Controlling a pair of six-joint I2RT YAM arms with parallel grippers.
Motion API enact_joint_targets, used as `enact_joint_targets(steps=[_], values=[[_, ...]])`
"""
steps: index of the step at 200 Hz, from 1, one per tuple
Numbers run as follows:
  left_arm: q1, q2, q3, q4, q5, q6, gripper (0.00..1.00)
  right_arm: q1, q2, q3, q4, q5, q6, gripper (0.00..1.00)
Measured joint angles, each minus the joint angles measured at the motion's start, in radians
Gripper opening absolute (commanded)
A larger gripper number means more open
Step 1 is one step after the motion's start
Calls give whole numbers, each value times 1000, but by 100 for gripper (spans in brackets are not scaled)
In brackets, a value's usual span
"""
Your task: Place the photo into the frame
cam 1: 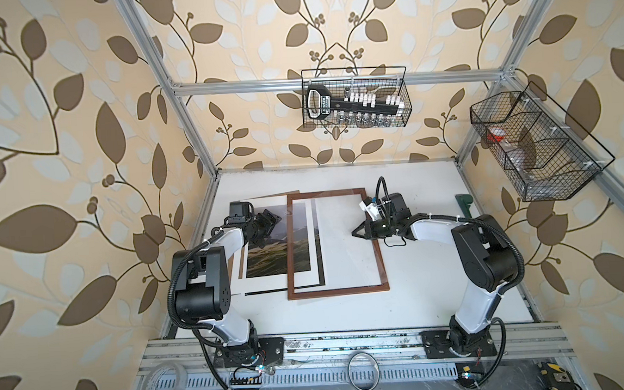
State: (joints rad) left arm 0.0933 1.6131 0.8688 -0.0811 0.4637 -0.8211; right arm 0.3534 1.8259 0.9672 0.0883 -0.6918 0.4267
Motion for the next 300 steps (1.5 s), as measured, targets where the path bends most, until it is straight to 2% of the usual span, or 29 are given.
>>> enact_joint_targets(steps=[51,102,186,300], values=[[-2,1,0,4,0,0,86,-16,-8,-93,174,-32,92,0],[-3,8,0,5,0,0,86,-24,-9,-111,290,-52,161,0],[-23,38,0,5,0,0,85,-47,-3,-115,320,-84,193,0],[-56,74,0,34,0,-17,85,-52,23,-116,428,-155,367,0]])
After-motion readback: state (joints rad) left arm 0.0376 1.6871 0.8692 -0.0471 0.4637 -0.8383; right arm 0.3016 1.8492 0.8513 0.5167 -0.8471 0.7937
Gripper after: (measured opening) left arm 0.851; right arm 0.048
